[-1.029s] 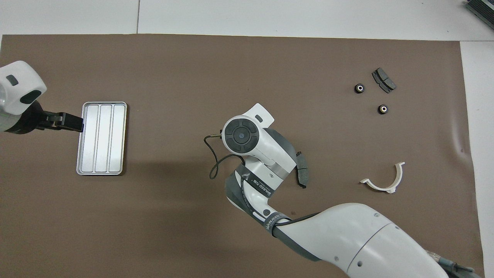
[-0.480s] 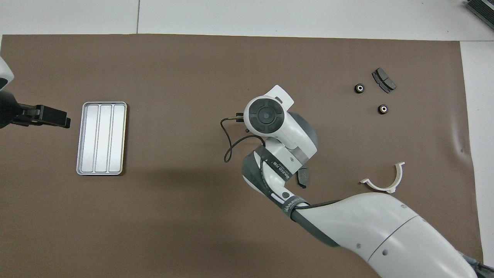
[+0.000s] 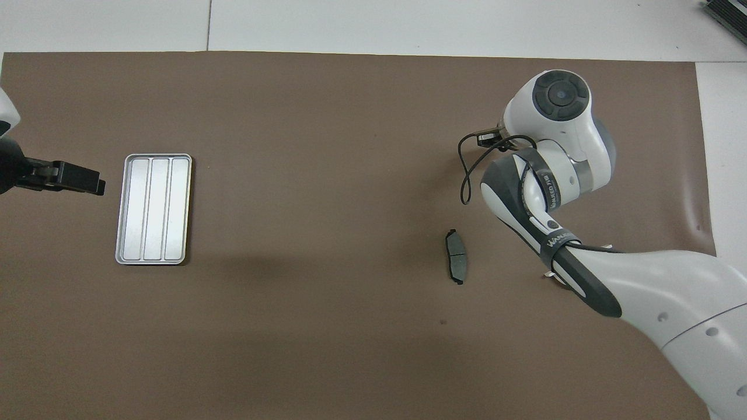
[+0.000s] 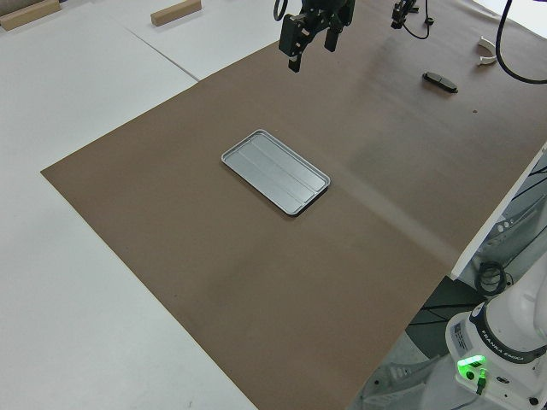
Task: Place bearing gear from tray to pile
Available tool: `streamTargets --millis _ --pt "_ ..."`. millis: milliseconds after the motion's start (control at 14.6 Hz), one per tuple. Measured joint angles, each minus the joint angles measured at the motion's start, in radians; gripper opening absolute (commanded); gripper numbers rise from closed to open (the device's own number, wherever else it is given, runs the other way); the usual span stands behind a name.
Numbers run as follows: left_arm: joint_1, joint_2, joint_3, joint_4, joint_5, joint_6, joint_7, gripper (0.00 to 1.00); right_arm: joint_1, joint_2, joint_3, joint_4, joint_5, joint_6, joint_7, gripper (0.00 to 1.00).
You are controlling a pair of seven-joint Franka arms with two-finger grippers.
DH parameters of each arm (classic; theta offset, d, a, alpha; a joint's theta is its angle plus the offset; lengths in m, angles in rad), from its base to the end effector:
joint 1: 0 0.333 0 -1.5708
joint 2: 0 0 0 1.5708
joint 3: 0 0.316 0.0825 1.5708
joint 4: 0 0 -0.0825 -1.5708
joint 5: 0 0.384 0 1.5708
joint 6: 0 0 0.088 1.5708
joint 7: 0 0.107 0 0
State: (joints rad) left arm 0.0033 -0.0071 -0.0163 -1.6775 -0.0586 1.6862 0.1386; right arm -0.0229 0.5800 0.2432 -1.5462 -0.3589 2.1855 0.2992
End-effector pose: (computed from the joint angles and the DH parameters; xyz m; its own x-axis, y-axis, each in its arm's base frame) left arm 0.5601 -0.0129 0.5881 0.9893 -0.1441 0.0235 -0.1452 -0.9878 0.0554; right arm 0.6981 0.1157 0.3281 0.9899 0.0816 0.1162 0.0641 -0.9871 0.1470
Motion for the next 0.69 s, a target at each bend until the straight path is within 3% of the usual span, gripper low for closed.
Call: streamTargets --millis 69,137,206,274,343,480,686 --pt "0.000 0.000 0.000 0.000 0.000 0.000 0.000 1.00 -0.014 -0.004 0.000 -0.003 0.002 -0.013 -0.010 0.00" --pt "0.000 0.000 0.000 -0.001 0.000 -0.001 0.000 1.00 -0.025 -0.008 0.001 -0.010 0.003 -0.023 -0.012 0.11" --pt "0.000 0.000 0.000 0.001 0.000 -0.006 0.000 1.00 -0.035 -0.012 0.001 -0.022 0.005 -0.025 -0.012 0.33" --pt "0.000 0.000 0.000 0.009 0.000 -0.026 0.000 1.00 -0.044 -0.015 0.001 -0.037 0.006 -0.025 -0.012 0.61" --pt "0.000 0.000 -0.002 0.030 0.000 -0.066 0.001 1.00 -0.052 -0.020 0.001 -0.054 0.014 -0.025 -0.012 1.00" --pt "0.001 0.001 -0.009 0.089 0.000 -0.153 0.001 1.00 -0.059 -0.039 0.001 -0.081 0.049 -0.025 -0.013 1.00" --pt "0.014 -0.007 -0.045 0.108 0.008 -0.182 -0.002 1.00 -0.058 -0.108 0.006 -0.090 0.074 -0.074 -0.013 1.00"
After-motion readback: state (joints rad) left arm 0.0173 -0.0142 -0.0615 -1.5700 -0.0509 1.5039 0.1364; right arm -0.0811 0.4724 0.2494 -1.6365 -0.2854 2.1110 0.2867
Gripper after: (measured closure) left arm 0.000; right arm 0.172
